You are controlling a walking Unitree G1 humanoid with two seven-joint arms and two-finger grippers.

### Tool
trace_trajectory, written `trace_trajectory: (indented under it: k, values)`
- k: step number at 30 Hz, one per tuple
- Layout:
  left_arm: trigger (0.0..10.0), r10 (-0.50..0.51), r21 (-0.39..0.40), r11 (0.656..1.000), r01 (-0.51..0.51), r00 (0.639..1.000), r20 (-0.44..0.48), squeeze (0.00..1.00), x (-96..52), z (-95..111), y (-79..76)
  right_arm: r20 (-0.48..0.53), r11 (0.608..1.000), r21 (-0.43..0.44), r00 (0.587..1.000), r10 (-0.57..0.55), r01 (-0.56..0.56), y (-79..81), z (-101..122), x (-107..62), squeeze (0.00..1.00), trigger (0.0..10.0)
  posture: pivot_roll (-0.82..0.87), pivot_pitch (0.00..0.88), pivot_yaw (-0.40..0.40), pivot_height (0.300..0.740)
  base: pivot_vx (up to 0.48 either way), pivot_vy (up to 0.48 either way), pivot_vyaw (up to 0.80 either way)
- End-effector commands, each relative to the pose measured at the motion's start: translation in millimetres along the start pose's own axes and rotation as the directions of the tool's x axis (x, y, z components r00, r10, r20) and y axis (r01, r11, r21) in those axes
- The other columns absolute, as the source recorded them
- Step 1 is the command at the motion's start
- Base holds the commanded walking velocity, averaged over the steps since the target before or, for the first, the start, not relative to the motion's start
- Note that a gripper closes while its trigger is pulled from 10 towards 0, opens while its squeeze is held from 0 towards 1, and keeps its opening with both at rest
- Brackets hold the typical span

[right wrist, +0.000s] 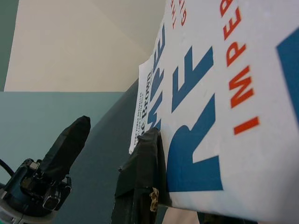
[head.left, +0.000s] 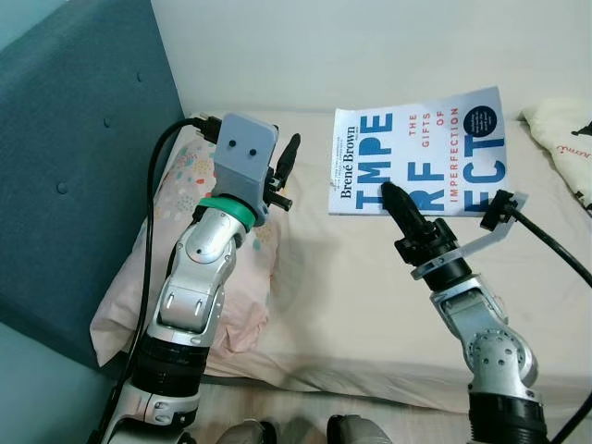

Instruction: Clean up the room

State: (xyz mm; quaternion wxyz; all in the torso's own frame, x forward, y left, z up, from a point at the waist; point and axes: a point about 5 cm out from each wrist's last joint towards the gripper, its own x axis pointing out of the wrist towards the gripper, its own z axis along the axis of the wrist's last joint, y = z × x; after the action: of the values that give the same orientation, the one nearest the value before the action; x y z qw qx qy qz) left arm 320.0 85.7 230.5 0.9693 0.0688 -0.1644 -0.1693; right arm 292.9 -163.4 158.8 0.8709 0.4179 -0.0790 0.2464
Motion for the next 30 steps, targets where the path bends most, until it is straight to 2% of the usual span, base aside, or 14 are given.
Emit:
trace_trajectory:
  k: [1,12,20,23,30]
  values:
    - [10.0,-0.008,-0.006,1.000,0.008,1.000,-0.023,0.00,-2.4,-5,-0.9,0.022,1.000,0.001,1.000,0.001,-0.001,-0.1,3,-1.3,0.00,10.0,-0.06,0.008,0.059,0.651,0.000,0.000,0.00]
    - [10.0,-0.013,-0.008,1.000,0.013,0.999,-0.030,0.00,-2.5,-7,-1.7,0.026,1.000,0.006,1.000,-0.007,0.006,-1.1,2,-2.4,0.00,10.0,-0.06,0.011,0.063,0.606,0.000,0.000,0.00]
    - [10.0,-0.020,-0.010,1.000,0.019,0.999,-0.034,0.00,-1.3,-7,-4.9,0.034,0.998,0.046,0.999,-0.037,0.035,-5.9,-1,-3.5,0.00,10.0,-0.05,0.024,0.071,0.606,0.000,0.000,0.00]
    - [10.0,-0.019,-0.010,1.000,0.019,0.999,-0.038,0.00,-1.8,-7,-5.1,0.012,0.997,0.049,0.999,-0.053,0.053,-9.7,-6,-3.1,0.00,10.0,-0.05,0.032,0.075,0.606,0.000,0.000,0.00]
    - [10.0,-0.018,-0.007,1.000,0.018,0.998,-0.064,0.00,-10.7,-8,-4.7,-0.149,0.988,0.127,0.987,-0.063,0.083,-22.3,-36,-0.1,0.00,10.0,-0.01,0.099,0.096,0.606,0.000,0.000,0.00]
